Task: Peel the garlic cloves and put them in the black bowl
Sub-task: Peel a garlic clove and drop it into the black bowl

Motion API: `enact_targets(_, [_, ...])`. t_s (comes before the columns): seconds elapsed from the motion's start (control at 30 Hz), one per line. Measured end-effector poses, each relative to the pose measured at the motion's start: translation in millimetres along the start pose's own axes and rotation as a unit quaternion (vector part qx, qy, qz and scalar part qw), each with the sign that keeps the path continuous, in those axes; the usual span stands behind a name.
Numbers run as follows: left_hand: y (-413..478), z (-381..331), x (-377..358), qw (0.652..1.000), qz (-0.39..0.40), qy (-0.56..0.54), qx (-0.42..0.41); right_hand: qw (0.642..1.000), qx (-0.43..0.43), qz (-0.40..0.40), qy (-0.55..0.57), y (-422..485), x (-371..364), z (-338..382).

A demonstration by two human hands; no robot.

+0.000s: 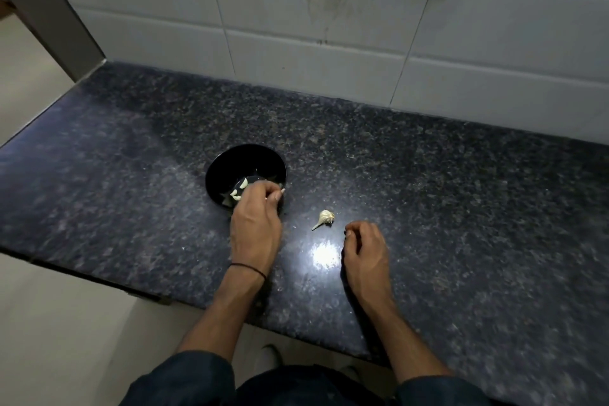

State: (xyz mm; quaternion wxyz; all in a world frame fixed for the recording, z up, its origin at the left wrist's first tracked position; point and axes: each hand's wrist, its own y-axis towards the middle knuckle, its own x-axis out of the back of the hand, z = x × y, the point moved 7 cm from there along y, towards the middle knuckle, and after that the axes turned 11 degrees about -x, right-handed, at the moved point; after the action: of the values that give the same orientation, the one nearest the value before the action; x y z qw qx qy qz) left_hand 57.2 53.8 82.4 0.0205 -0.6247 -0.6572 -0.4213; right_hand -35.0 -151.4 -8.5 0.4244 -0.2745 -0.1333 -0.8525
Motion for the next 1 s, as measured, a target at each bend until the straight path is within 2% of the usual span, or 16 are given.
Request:
enact_targets(0.2, [20,33,1,0.993,0.047,0.086,0.07,1.0,-0.001,-0.002,-0.003,0,1,0])
enact_targets(0.3, [20,31,2,0.993,0.049,0.087,0.066,1.0,-0.005,0.0,-0.002,-2,2,0])
enact_targets(0.43, [16,11,3,0.999,0.032,0.02,-0.009,1.0,-0.013,0.007,0.021,1,3,1])
enact_targets(0.5, [5,0,-5,0.998,0.05,-0.03,-0.027,0.999,-0.015,0.006,0.042,3,5,5])
enact_targets(0.63, [-28,-5,-38,0.986,0.141,-0.085,0.003,0.999,0.022,0.001,0.036,10,5,24])
enact_targets(0.77, [-48,10,-65,0.973,0.218,-0.077,0.016,0.996,0.029,0.086,0.019,24,-19,36])
enact_targets(0.87, [-50,14,-68,0.972,0.219,-0.076,0.027,0.992,0.041,0.116,-0.008,26,-29,34])
enact_targets(1.0, [-49,19,-70,0.967,0.22,-0.103,0.073,0.993,0.01,0.104,0.045,21,-18,29])
